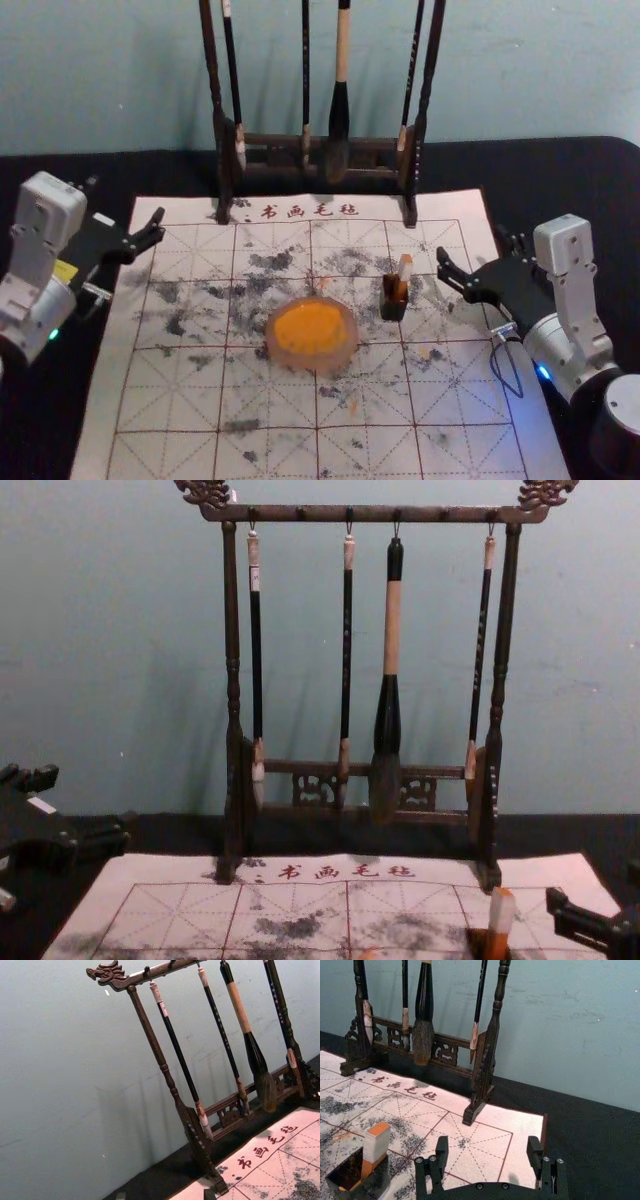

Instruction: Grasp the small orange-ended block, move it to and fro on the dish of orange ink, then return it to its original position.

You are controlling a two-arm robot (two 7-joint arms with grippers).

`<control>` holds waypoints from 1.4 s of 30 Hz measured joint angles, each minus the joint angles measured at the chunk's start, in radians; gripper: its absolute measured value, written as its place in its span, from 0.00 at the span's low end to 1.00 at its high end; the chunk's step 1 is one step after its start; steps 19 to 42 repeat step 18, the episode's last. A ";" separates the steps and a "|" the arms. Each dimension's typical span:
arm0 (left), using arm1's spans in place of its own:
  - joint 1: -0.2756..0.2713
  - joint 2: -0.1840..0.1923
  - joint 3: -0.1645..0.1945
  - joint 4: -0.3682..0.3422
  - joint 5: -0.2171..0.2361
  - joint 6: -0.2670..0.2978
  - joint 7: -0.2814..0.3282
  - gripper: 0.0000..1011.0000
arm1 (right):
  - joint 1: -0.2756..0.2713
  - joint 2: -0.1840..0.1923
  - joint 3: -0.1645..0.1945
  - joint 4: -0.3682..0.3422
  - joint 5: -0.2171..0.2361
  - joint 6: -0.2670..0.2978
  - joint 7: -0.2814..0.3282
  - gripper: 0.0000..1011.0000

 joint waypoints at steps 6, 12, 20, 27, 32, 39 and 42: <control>0.000 0.000 0.000 0.000 0.000 0.000 0.000 0.99 | -0.001 0.001 0.000 -0.003 0.003 0.000 0.001 0.99; 0.000 0.000 0.000 0.000 0.000 0.000 0.000 0.99 | -0.001 0.001 0.000 -0.005 0.004 -0.001 0.001 0.99; 0.000 0.000 0.000 0.000 0.000 0.000 0.000 0.99 | -0.002 0.002 0.000 -0.007 0.005 -0.001 0.002 0.99; 0.000 0.000 0.000 0.000 0.000 0.000 0.000 0.99 | -0.002 0.002 0.000 -0.007 0.005 -0.001 0.002 0.99; 0.000 0.000 0.000 0.000 0.000 0.000 0.000 0.99 | -0.002 0.002 0.000 -0.007 0.005 -0.001 0.002 0.99; 0.000 0.000 0.000 0.000 0.000 0.000 0.000 0.99 | -0.002 0.002 0.000 -0.007 0.005 -0.001 0.002 0.99; 0.000 0.000 0.000 0.000 0.000 0.000 0.000 0.99 | -0.002 0.002 0.000 -0.007 0.005 -0.001 0.002 0.99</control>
